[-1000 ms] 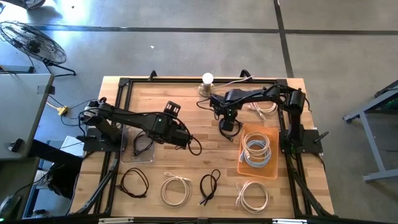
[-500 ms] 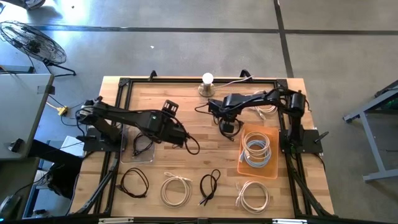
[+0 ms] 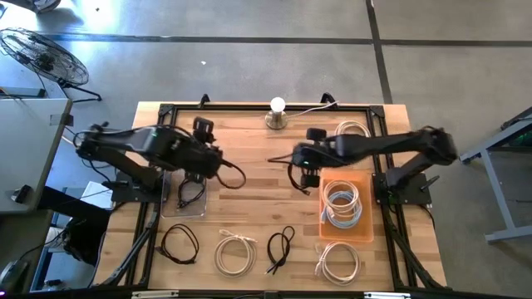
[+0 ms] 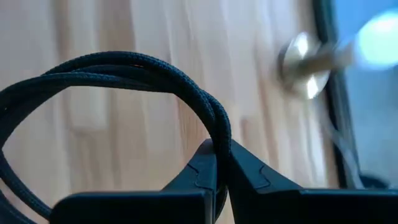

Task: Pick & Place USB Port
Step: Put the black USB cable into the transparent bin

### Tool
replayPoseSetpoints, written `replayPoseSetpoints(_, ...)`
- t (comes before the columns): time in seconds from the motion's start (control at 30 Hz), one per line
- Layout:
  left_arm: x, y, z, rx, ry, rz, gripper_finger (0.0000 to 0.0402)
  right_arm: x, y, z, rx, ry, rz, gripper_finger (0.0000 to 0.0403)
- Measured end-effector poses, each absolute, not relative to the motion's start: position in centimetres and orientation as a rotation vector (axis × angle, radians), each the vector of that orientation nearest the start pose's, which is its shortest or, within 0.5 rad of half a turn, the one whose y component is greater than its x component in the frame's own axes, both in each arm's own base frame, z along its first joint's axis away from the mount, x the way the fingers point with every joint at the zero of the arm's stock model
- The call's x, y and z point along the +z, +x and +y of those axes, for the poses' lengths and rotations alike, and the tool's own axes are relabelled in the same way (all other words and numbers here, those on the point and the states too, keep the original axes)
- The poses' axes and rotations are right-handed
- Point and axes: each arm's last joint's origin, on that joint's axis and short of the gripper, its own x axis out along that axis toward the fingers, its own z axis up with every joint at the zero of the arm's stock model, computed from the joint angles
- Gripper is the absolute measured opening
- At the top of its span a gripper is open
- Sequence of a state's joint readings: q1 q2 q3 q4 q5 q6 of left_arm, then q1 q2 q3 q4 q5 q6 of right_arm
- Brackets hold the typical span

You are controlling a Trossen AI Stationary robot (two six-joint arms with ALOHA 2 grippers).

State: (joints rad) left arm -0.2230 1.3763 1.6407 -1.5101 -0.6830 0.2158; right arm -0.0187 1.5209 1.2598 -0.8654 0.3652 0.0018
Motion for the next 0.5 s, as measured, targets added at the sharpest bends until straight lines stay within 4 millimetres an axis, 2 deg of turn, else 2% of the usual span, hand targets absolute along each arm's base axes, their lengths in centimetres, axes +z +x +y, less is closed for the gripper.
replayPoseSetpoints(0.1, 41.2, 21.1, -2.9, 0.279, 0.726, 1.048, 0.0183, 30.2, 28.8, 0.2, -0.347, -0.244, 0.98, 0.0008)
replayPoseSetpoints(0.23, 41.2, 21.1, -3.1, 0.205, 0.741, 0.852, 0.0183, 32.4, 27.4, 2.5, -0.302, -0.327, 0.852, 0.0008)
replayPoseSetpoints(0.33, 40.0, 21.4, -3.5, 0.062, 0.784, 0.694, 0.0183, 33.5, 26.9, 4.0, -0.193, -0.331, 0.772, 0.0008)
replayPoseSetpoints(0.5, 36.6, 22.3, -4.3, -0.162, 0.912, 0.458, 0.0183, 34.3, 27.1, 5.4, 0.022, -0.304, 0.681, 0.0008)
